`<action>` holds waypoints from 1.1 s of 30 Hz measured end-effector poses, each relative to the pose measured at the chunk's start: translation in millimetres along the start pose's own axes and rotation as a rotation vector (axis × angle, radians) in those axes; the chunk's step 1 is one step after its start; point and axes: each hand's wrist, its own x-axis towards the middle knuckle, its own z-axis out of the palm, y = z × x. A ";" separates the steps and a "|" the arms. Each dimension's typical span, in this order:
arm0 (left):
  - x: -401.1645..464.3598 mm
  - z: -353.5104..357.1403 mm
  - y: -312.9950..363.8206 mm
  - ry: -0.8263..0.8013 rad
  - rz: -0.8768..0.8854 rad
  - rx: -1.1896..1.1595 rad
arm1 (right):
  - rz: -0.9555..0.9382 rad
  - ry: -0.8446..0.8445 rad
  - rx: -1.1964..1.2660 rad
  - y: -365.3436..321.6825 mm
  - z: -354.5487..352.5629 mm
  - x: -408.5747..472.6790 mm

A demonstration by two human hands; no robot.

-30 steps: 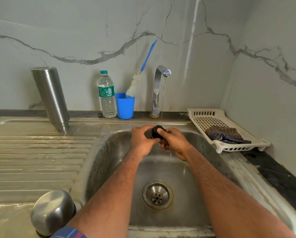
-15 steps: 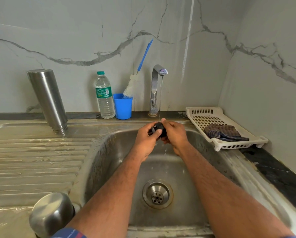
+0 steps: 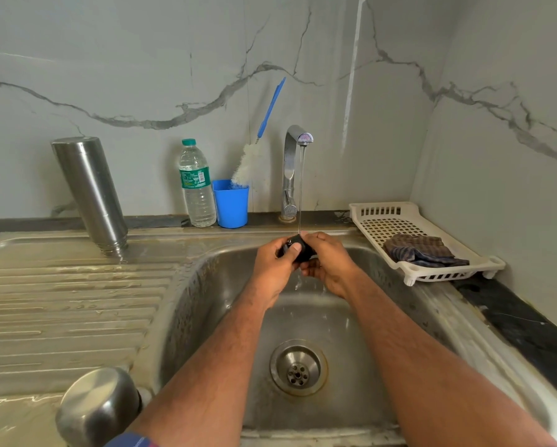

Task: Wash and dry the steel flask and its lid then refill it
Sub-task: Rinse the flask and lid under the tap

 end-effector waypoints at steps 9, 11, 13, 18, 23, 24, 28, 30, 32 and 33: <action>1.2 -1.7 -4.6 0.020 0.139 0.340 | -0.056 0.189 -0.174 8.8 11.9 3.9; 3.4 -1.7 -5.8 0.057 0.050 0.249 | -0.013 -0.015 -0.061 4.8 3.6 -1.2; 3.7 0.9 -3.9 0.066 -0.095 0.071 | 0.010 -0.151 -0.030 3.5 -6.0 -3.9; -3.8 -6.2 3.9 0.063 -0.318 -0.208 | 0.039 -0.318 -0.020 8.2 -15.8 -3.4; -5.2 -7.8 4.4 0.027 -0.159 -0.198 | -0.099 -0.047 -0.099 9.3 -2.0 3.0; -5.0 -7.8 3.9 0.005 -0.108 -0.164 | -0.110 0.031 -0.110 8.9 0.1 4.5; -2.2 -8.8 -2.4 -0.002 0.004 -0.014 | -0.060 0.199 -0.167 5.4 0.0 5.9; -0.9 -5.7 -2.6 0.030 0.001 -0.001 | -0.053 0.092 -0.134 4.1 -4.7 4.9; 0.0 -2.7 0.1 0.052 -0.032 -0.032 | -0.054 -0.090 0.000 3.6 -11.0 4.1; -0.6 -2.1 2.8 0.062 -0.051 -0.049 | -0.064 -0.157 0.047 4.1 -13.9 4.3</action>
